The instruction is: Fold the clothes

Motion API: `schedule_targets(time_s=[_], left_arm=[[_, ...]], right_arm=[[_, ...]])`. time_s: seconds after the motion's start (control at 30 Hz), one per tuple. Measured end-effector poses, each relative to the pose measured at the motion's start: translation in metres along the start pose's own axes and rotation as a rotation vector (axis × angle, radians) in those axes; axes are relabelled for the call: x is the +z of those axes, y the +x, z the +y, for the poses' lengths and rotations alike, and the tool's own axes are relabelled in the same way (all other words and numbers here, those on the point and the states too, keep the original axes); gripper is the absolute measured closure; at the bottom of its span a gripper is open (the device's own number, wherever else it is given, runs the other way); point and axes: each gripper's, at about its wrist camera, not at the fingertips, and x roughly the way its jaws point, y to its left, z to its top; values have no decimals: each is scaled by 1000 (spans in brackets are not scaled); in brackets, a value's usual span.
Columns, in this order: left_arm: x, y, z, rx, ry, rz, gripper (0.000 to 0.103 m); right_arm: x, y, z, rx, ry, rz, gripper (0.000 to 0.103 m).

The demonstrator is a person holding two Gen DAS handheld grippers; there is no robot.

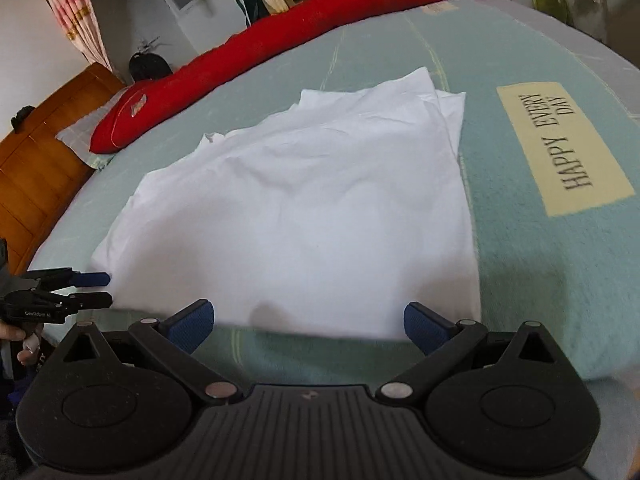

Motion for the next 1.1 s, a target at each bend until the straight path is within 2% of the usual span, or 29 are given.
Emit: schedule_targets(time_s=[0.13, 0.33, 0.53, 0.7, 0.87, 0.97, 1.03, 1.1], left_arm=[[2, -8, -1, 12, -4, -26, 33], [5, -10, 3, 30, -33, -24, 33], [15, -16, 9, 44, -52, -51, 29], [47, -2, 20, 33, -85, -120, 28], [57, 29, 36, 12, -192, -94, 28], [48, 43, 40, 31, -238, -68, 27], [42, 43, 35, 39, -222, -81, 24], [42, 42, 32, 49, -206, -76, 22]], right_arm=[[3, -10, 4, -17, -15, -48, 0], [5, 3, -6, -69, 59, -24, 0], [7, 0, 7, -44, 6, -39, 0], [36, 15, 33, -1, -75, -95, 0], [58, 42, 49, 31, -97, -115, 0], [57, 60, 54, -7, -144, -102, 0], [50, 72, 53, -60, -178, -78, 0], [42, 75, 50, -69, -190, -80, 0]])
